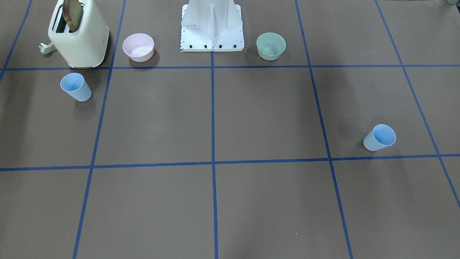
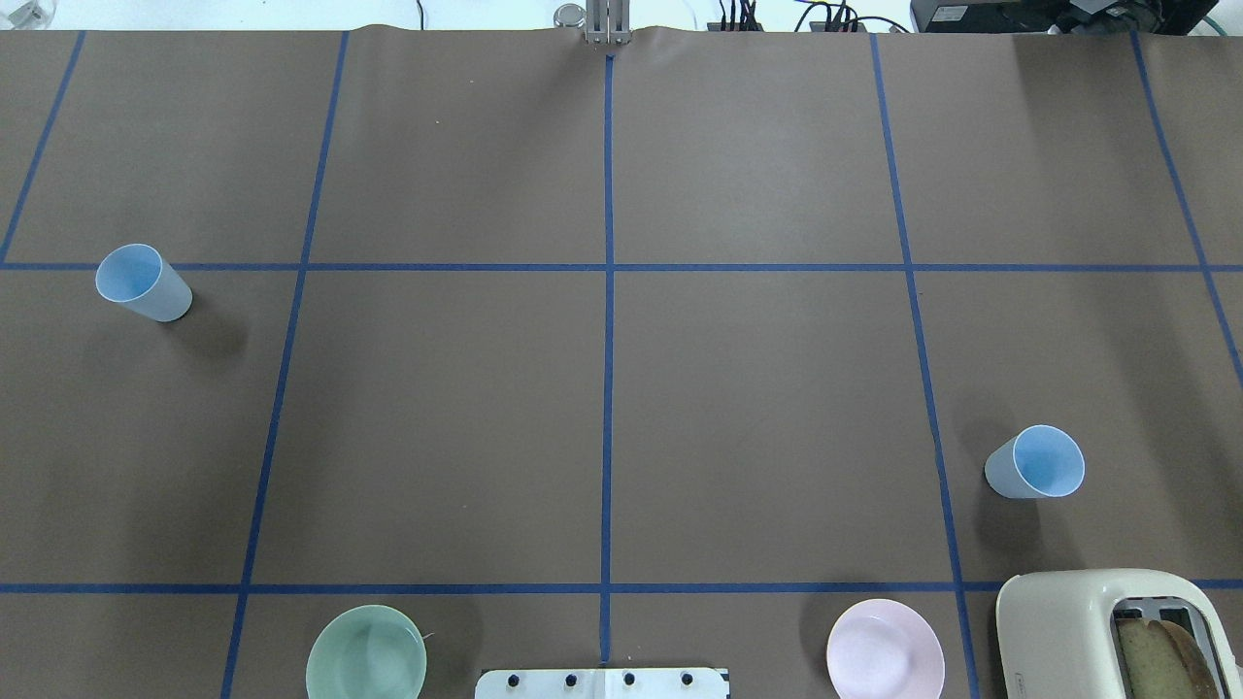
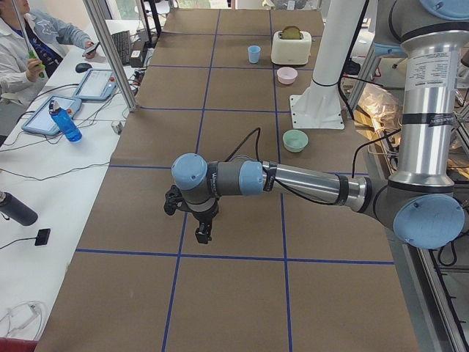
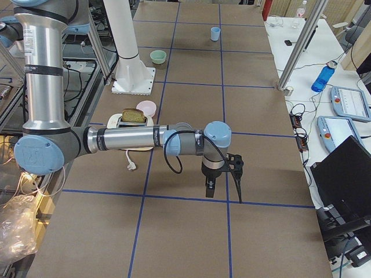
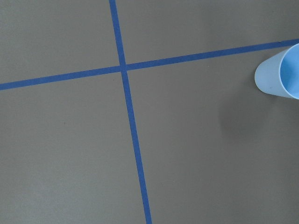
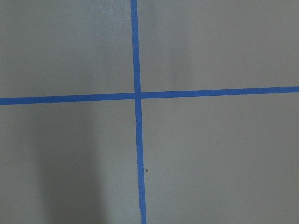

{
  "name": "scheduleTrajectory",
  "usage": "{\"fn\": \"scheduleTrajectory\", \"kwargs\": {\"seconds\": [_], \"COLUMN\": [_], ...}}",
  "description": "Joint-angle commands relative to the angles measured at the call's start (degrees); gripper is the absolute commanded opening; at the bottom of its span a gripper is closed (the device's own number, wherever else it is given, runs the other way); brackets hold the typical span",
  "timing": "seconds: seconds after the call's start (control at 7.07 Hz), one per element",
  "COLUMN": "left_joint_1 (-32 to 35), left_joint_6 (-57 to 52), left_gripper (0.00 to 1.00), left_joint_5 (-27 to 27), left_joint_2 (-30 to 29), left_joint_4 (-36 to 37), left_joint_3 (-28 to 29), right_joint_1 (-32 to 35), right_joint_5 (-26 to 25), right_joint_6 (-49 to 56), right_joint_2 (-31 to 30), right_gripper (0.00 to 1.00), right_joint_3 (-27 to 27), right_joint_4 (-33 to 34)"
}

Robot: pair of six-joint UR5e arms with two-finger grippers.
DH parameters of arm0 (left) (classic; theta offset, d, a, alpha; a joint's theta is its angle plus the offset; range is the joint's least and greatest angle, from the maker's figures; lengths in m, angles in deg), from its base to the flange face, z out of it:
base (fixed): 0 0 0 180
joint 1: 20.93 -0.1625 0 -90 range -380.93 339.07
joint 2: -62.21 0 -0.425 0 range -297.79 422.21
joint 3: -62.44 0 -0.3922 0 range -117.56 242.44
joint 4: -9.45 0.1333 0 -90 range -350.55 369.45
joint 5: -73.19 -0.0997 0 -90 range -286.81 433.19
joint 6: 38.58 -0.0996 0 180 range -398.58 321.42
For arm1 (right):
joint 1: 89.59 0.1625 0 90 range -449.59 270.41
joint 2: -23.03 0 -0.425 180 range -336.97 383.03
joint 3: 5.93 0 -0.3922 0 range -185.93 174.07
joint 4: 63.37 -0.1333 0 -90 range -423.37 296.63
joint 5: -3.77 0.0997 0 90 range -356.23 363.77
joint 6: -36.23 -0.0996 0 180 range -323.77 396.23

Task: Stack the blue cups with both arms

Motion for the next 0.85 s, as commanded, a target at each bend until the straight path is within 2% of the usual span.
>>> {"fn": "scheduleTrajectory", "kwargs": {"seconds": [0.0,0.28,0.42,0.71], "left_joint_1": [0.0,-0.3,-0.7,-6.9], "left_joint_6": [0.2,0.2,3.9,11.6], "left_gripper": [1.0,1.0,1.0,1.0], "left_joint_5": [0.2,0.4,1.4,2.0], "left_joint_2": [-0.1,-1.8,-4.6,-8.8], "left_joint_4": [0.0,-0.7,-0.7,-2.4], "left_joint_3": [0.0,-0.2,0.5,1.4], "right_joint_1": [0.0,-0.2,-0.2,-0.5], "right_joint_5": [0.0,0.1,0.6,3.6], "right_joint_6": [0.6,0.1,0.3,0.7], "right_joint_2": [0.1,1.2,1.2,1.0], "right_gripper": [1.0,1.0,1.0,1.0], "right_joint_3": [-1.6,-2.9,-3.0,-5.3], "right_joint_4": [0.0,0.0,0.0,0.2]}}
